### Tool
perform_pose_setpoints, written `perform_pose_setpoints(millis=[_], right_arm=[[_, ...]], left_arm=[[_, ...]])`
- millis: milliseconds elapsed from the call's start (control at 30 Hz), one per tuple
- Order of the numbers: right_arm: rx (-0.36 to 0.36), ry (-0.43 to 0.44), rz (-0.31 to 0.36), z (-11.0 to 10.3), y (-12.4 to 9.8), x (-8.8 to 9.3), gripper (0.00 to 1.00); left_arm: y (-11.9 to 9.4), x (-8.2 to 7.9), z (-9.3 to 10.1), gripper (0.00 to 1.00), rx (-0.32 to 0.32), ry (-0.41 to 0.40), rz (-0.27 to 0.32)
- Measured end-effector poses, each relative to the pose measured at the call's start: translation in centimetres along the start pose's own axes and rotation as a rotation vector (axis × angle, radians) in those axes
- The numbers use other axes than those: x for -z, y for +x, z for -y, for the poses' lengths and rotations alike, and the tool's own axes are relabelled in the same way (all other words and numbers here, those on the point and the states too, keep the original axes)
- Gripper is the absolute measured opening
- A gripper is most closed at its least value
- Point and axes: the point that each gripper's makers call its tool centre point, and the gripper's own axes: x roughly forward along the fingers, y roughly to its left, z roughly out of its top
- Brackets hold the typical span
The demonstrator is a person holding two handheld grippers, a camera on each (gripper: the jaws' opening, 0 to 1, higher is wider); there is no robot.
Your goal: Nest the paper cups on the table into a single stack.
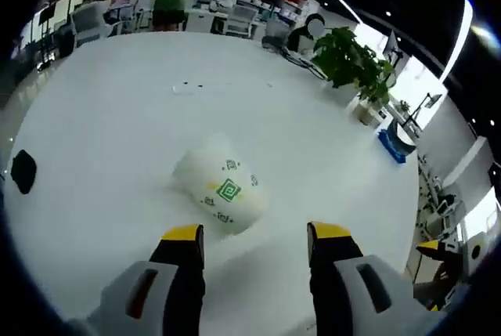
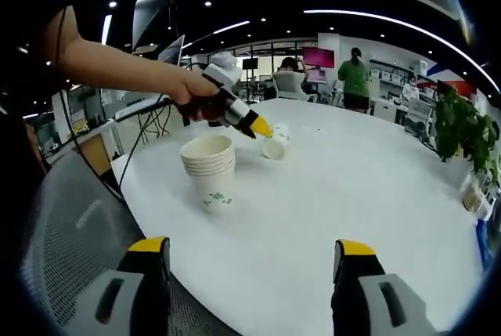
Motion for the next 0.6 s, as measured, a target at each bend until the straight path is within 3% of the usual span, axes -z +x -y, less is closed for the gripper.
perform_pose_setpoints(millis=[200, 333, 600], right_arm=[[-0.002, 0.002, -0.004, 0.0, 0.0, 0.0, 0.86], [0.0, 0.004, -0.004, 0.1, 0.1, 0.1, 0.86], [0.002, 0.005, -0.011, 0.3, 0.1, 0.2, 0.86]], left_arm=[[2.2, -0.9, -1.7, 0.53, -0.077, -0.116, 0.025], [2.8, -1.0, -1.2, 0.53, -0.102, -0.193, 0.067], [4.1, -0.9, -2.4, 0.46, -0.153, -0.242, 0.078]])
